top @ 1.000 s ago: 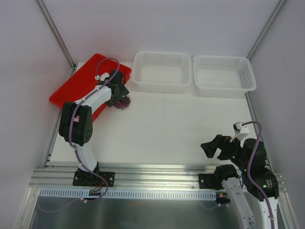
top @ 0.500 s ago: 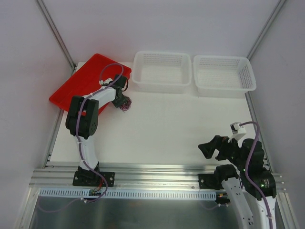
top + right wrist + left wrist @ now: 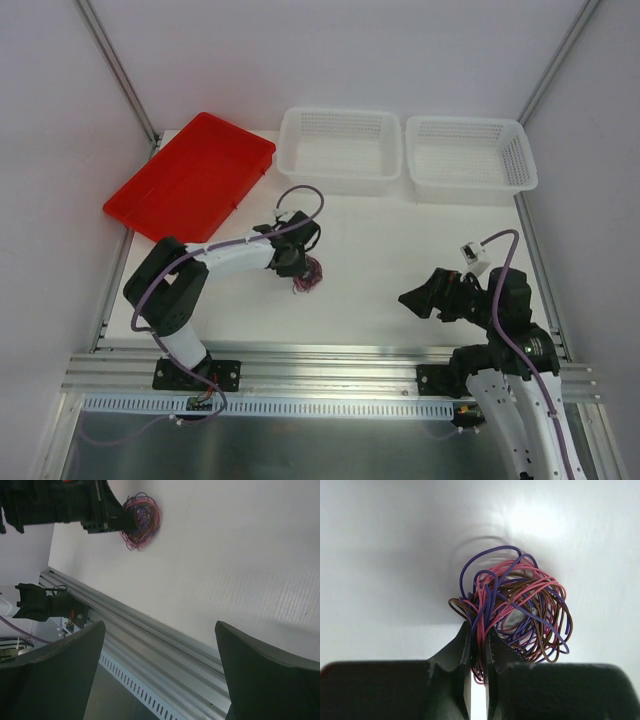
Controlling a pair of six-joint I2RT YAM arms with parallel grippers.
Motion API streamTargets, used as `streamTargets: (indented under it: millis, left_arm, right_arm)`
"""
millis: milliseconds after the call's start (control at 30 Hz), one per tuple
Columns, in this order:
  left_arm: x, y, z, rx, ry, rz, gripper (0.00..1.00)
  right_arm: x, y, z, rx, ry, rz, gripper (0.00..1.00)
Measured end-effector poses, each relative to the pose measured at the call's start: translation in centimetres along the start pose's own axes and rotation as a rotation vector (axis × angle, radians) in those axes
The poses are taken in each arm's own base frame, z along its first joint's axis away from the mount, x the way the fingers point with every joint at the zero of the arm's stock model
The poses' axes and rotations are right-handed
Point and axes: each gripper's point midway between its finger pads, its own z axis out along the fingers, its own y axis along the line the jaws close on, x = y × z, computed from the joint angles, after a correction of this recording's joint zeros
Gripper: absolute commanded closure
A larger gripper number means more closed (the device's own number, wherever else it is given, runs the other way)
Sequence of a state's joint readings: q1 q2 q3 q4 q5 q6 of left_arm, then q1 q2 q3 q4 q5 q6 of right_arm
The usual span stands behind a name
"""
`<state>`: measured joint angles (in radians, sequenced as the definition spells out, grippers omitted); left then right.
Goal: Untangle the cables
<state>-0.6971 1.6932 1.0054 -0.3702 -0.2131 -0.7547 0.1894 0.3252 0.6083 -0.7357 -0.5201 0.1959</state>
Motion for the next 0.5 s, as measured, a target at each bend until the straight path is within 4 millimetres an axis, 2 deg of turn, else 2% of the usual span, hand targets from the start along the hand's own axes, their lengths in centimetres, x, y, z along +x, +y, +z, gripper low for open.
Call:
streamTargets:
  millis: [100, 133, 233, 267, 333, 367, 467, 500]
  left_arm:
    - [4.0, -2.1, -1.6, 0.063, 0.038, 0.114, 0.96]
    - [5.2, -2.8, -2.1, 0.082, 0.048, 0.15, 0.91]
    - [7.9, -4.4, -3.1, 0.13, 0.075, 0.241, 0.85]
    - [8.6, -4.8, -3.4, 0.144, 0.083, 0.263, 0.78]
    - [9.4, -5.1, -3.7, 0.16, 0.092, 0.287, 0.73]
    - [9.6, -5.1, -3.9, 0.164, 0.096, 0.288, 0.66]
    - [9.6, -4.4, -4.6, 0.175, 0.088, 0.279, 0.53]
    - [9.6, -4.2, -5.0, 0.182, 0.08, 0.273, 0.41]
  right_arm:
    - [0.0, -0.6, 1.5, 0.002, 0.033, 0.03, 0.03]
    - [-0.1, -0.7, 1.9, 0.006, 0.046, 0.04, 0.03]
    - [-0.6, -0.6, 3.5, -0.001, 0.076, 0.038, 0.02]
    - [-0.7, -0.4, 4.1, -0.01, 0.082, 0.03, 0.02]
    - [-0.8, 0.1, 5.3, -0.028, 0.096, 0.013, 0.02]
    - [-0.6, 0.2, 5.9, -0.028, 0.109, 0.001, 0.02]
    - [-0.1, 0.9, 8.1, -0.029, 0.145, -0.038, 0.01]
    - [0.2, 1.0, 8.9, -0.025, 0.159, -0.05, 0.06]
